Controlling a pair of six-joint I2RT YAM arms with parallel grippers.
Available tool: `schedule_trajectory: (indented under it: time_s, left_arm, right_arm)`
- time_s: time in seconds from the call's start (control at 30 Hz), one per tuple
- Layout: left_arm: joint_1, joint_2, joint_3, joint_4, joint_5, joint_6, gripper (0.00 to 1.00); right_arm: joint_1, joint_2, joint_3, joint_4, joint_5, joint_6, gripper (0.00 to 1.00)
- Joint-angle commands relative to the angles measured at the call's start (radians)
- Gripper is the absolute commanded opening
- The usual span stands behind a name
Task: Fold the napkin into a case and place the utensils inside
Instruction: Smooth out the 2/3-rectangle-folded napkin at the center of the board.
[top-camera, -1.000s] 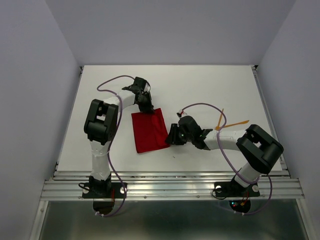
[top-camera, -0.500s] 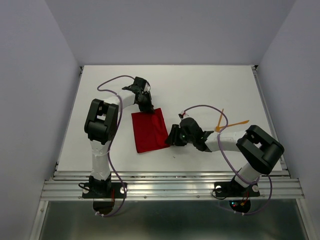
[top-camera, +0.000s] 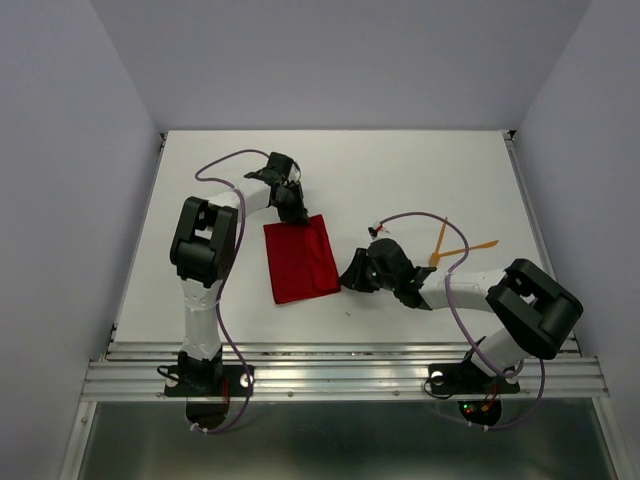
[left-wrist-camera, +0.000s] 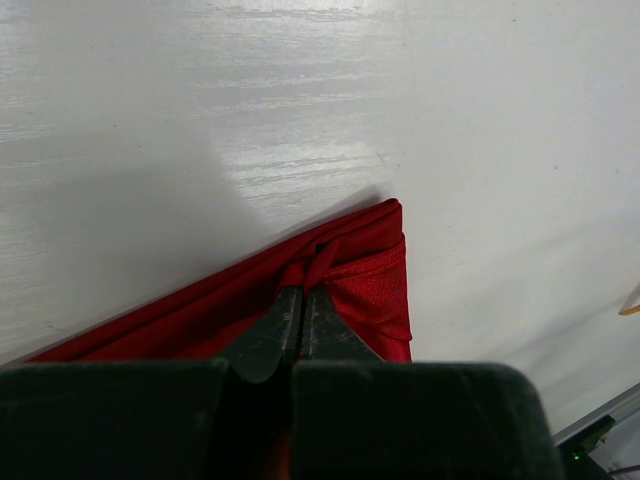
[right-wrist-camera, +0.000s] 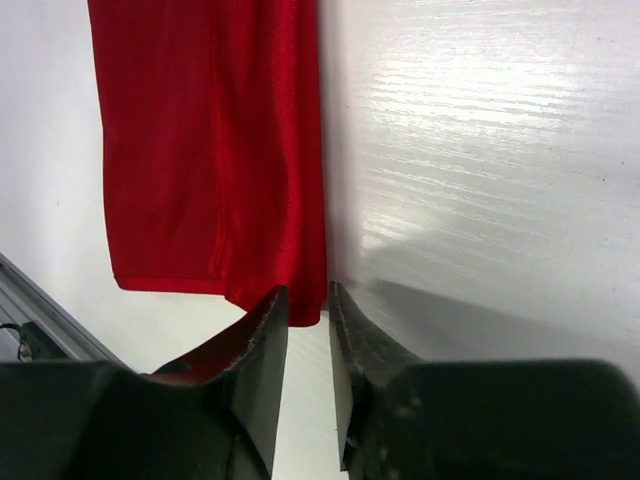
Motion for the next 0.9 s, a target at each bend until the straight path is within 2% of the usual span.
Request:
schedule_trajectory:
  time_s: [0.0,0.13,0.2,0.87]
  left_arm:
    - [0.008,0.020,0.030,-0.018,-0.020,0.027,0.00]
    - [0.008,0.024,0.030,-0.017,-0.018,0.027,0.00]
    - [0.008,0.022,0.029,-0.018,-0.017,0.027,0.00]
    - [0.011,0.008,0.020,-0.012,-0.023,0.026,0.00]
  right_arm:
    - [0.008,-0.006,0.029,0.033,0.023,-0.020,0.24]
    - [0.008,0.028,0.069,0.033,-0.001,-0.049,0.14]
    - [0.008,0.048,0.093,0.027,-0.032,-0.056,0.12]
    - [0.008,0.221,0.143,0.073,-0.128,-0.049,0.09]
